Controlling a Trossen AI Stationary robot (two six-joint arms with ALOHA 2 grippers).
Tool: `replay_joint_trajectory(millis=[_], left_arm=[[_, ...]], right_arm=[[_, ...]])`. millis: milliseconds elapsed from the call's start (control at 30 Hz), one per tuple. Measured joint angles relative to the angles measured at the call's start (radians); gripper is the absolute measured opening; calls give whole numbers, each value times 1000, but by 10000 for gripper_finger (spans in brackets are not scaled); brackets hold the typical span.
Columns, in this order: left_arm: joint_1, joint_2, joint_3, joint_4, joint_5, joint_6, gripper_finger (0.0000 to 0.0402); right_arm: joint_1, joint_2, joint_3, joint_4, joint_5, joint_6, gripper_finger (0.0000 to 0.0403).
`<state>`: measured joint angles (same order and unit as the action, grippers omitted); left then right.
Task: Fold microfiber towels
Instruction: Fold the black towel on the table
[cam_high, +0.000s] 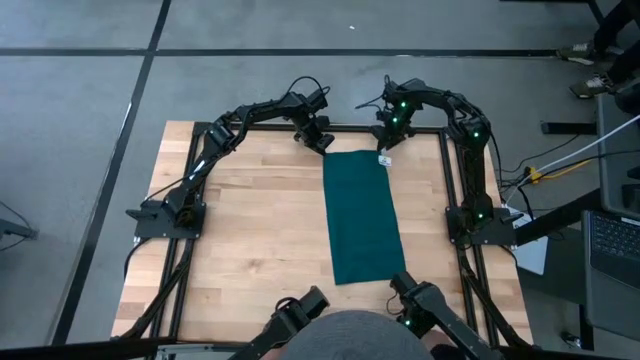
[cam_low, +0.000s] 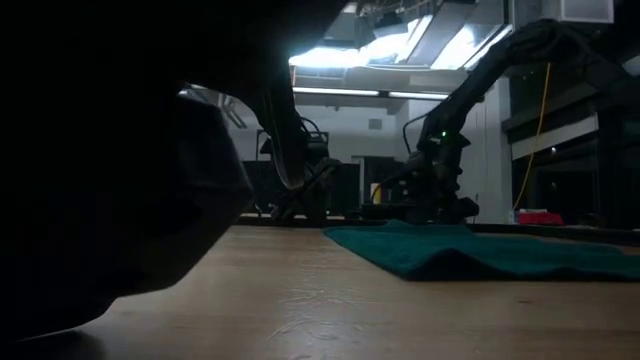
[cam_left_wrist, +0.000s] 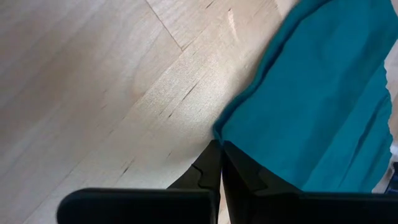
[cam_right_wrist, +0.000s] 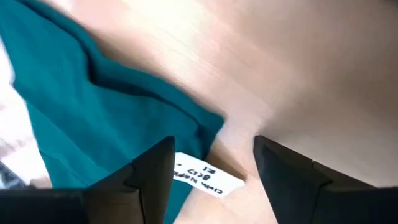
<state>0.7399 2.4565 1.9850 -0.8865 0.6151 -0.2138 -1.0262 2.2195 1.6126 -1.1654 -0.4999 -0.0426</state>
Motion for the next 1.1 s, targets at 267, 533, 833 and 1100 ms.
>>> replay_joint_trajectory(millis=[267, 533, 833, 1100], left_arm=[[0, 0, 0, 0, 0, 0, 2], [0, 0, 0, 0, 0, 0, 2], [0, 0, 0, 0, 0, 2, 2], [0, 0, 0, 0, 0, 4, 2]], right_arm=[[9, 30, 28, -35, 28, 10, 215], [18, 33, 28, -27, -10, 52, 200], [68, 36, 35, -5, -66, 68, 207], [115, 36, 35, -7, -32, 72, 189]])
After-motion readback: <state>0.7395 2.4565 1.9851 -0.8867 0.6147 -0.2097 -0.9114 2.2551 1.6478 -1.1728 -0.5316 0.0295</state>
